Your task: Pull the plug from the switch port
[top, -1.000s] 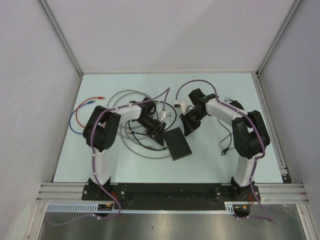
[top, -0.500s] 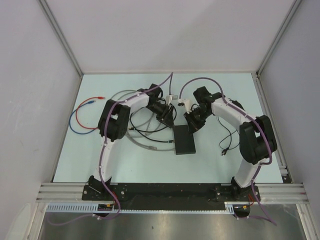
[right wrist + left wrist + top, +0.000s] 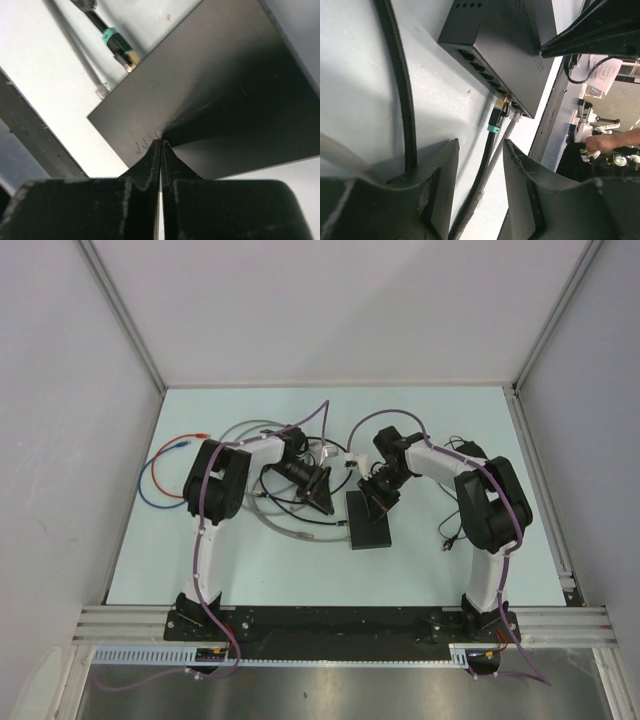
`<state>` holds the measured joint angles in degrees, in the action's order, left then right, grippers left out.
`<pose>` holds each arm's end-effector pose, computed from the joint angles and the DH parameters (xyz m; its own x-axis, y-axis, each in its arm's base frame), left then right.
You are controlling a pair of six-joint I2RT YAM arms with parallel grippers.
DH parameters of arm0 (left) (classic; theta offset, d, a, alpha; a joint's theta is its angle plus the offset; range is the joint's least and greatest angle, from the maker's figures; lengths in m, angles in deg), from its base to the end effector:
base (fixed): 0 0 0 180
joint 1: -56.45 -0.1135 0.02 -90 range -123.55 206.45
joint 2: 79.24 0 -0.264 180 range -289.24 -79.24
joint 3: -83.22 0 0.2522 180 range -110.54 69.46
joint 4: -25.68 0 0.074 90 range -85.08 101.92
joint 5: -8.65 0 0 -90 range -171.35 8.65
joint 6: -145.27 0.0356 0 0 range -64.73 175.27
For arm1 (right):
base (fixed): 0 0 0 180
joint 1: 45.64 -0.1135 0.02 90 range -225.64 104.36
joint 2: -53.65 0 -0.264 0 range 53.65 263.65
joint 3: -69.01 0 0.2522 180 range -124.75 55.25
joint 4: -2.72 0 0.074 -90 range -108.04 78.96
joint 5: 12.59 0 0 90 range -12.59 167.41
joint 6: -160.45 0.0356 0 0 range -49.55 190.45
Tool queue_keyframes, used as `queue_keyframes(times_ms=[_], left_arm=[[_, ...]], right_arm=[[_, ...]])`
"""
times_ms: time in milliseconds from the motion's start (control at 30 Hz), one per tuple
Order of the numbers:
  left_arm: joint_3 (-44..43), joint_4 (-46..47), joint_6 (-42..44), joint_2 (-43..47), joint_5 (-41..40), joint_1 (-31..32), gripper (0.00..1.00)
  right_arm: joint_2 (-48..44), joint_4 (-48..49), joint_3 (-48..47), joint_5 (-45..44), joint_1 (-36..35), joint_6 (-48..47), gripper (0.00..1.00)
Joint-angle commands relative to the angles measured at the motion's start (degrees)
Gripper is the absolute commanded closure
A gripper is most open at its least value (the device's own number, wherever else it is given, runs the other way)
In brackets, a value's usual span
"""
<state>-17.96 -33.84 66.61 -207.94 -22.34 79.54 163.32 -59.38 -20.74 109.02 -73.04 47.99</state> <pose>0.3684 -0.1902 0.1108 -0.8530 0.4737 -0.2190 0.4185 0.3704 -0.8292 0.3114 0.1824 0.1729 -0.6381 -0.6972 -0.3266 -0.7578 0.4937 0.4266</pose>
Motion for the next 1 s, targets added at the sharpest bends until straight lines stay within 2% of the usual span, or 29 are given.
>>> queue_keyframes(times_ms=[0, 200, 667, 833, 967], left_arm=[[-0.38, 2.08, 0.36, 0.65, -0.03, 2.04, 0.53], [-1.96, 1.03, 0.18, -2.24, 0.76, 5.38, 0.55], [-6.62, -1.44, -1.05, -6.56, 0.15, 7.4, 0.62], [-6.72, -1.0, -2.72, -6.65, -4.58, 8.11, 0.73], [-6.71, -0.82, -4.39, -6.56, -8.29, 8.37, 0.85]], right_arm=[[0.98, 0.52, -0.13, 0.29, 1.03, -0.22, 1.0], [2.3, 0.7, -0.13, 1.25, 1.82, 0.22, 1.0], [1.08, 1.32, -0.13, 0.2, 1.73, 1.36, 1.0], [1.07, 1.4, -0.13, -0.24, 1.47, 1.54, 1.0], [1.25, 1.75, -0.13, -0.59, 1.21, 1.72, 1.0]])
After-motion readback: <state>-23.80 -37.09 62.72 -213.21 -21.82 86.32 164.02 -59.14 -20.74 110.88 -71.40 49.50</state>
